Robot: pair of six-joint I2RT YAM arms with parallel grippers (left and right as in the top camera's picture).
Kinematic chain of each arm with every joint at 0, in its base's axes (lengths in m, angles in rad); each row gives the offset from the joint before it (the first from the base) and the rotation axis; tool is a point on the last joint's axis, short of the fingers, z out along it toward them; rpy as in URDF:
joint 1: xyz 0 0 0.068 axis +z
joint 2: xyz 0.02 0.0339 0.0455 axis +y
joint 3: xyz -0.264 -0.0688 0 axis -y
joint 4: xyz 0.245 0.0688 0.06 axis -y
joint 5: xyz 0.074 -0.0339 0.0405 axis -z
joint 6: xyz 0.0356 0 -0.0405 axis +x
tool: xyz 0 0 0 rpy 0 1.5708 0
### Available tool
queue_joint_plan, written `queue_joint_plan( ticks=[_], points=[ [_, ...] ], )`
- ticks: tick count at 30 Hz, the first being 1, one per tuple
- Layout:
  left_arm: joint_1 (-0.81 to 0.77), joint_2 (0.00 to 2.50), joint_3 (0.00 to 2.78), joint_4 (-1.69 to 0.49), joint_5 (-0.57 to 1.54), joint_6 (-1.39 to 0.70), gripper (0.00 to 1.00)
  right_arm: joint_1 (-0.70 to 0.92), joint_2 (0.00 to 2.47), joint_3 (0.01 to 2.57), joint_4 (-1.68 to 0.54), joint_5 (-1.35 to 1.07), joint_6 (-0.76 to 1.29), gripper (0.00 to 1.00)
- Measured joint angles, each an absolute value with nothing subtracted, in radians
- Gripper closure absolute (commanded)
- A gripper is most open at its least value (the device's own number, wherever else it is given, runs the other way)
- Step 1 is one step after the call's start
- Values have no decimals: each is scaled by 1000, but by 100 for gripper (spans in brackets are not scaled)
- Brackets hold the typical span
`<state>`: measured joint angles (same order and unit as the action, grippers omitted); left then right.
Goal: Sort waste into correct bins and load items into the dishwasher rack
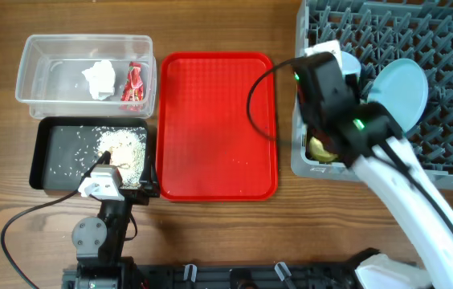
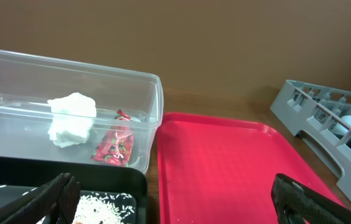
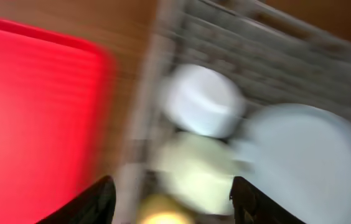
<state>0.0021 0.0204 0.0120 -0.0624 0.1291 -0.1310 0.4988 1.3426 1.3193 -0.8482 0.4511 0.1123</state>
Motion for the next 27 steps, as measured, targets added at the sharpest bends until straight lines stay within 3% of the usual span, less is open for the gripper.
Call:
queue_joint_plan(
  ticks=[2,3,8,14,20,27],
  points=[
    [2,20,12,-62,129,-131,0,537,1262,1325,-832,284,147,20],
    [2,20,12,-62,129,-131,0,547,1234,1327,-825,226,167,0],
    [2,20,12,-62,129,-131,0,562,1105,1339,-815,-13,368,0],
    [2,20,12,-62,129,-131,0,562,1091,1345,-923,-67,520,0],
    [2,20,12,-62,129,-131,0,550,1066,1345,-928,1,439,0],
    [2,20,12,-62,129,-131,0,538,874,1321,-849,130,227,0]
  ],
)
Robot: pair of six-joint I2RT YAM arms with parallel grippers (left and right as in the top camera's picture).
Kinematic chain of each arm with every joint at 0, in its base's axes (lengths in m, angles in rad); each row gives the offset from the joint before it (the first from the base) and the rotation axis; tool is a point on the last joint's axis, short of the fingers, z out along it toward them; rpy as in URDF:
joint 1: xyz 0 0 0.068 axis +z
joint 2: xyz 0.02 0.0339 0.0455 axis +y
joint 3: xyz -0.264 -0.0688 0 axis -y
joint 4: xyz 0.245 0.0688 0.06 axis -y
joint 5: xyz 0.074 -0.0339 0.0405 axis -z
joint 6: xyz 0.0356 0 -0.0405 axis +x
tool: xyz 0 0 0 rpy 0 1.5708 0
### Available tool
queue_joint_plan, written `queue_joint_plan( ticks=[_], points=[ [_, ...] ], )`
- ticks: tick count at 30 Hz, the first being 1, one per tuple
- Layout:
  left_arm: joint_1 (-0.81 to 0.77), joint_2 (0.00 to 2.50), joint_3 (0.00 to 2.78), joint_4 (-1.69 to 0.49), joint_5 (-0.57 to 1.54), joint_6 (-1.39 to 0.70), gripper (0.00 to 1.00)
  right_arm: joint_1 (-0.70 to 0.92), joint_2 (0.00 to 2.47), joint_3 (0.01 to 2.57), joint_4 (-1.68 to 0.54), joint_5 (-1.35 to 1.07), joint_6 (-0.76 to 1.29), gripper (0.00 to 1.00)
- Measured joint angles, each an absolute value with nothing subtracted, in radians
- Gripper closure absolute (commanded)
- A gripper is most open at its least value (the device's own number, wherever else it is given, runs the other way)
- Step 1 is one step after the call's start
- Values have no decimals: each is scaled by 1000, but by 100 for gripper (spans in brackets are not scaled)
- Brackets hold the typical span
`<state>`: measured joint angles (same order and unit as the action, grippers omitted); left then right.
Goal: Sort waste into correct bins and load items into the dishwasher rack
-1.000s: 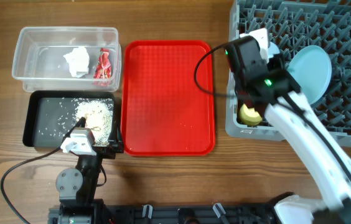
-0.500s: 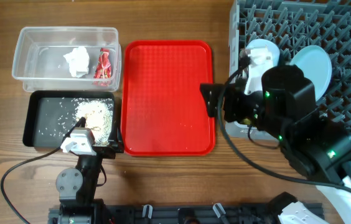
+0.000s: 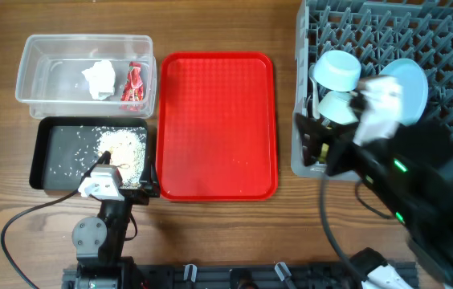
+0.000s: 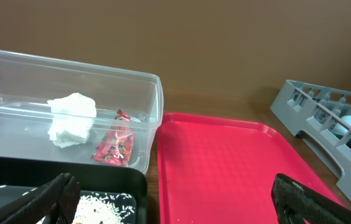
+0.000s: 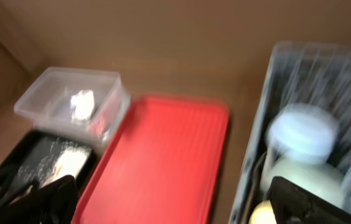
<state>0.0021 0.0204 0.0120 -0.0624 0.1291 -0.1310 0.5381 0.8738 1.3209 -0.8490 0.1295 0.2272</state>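
The grey dishwasher rack (image 3: pixel 443 172) at the right holds two white cups (image 3: pixel 337 71) (image 3: pixel 335 106) and a pale blue plate (image 3: pixel 407 84); a yellow item (image 5: pixel 261 213) lies at its near left corner. The red tray (image 3: pixel 218 124) is bare. A clear bin (image 3: pixel 42 104) holds a white tissue (image 3: pixel 99 79) and a red wrapper (image 3: pixel 134 84). The black bin (image 3: pixel 50 172) holds rice (image 3: pixel 126 148). My left gripper (image 4: pixel 175 202) is open, low between black bin and tray. My right gripper (image 5: pixel 178 202) is open and empty, raised near the rack's front left corner.
The wooden table carries both bins at the left, the tray in the middle and the rack at the right. My right arm (image 3: pixel 403 181) covers the rack's near left part in the overhead view. A cable (image 3: pixel 18 221) runs along the front left.
My right gripper has pulled back from low over the cups in the rack and now sits higher and nearer the front, looking across tray and bins. The left arm has not moved.
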Motion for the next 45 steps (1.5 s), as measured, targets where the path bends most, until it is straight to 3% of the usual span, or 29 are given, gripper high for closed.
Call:
queue_joint_plan(
  ticks=[9,25,33,45],
  points=[
    [2,20,12,-62,129,-131,0,432,568,994,-638,163,15,0],
    [2,21,12,-62,129,-131,0,347,170,234,-153,85,-1,0],
    [2,20,12,-62,129,-131,0,347,25,62,-81,78,49,0],
    [2,20,12,-62,129,-131,0,347,19,14,8,78,63,0]
  ],
)
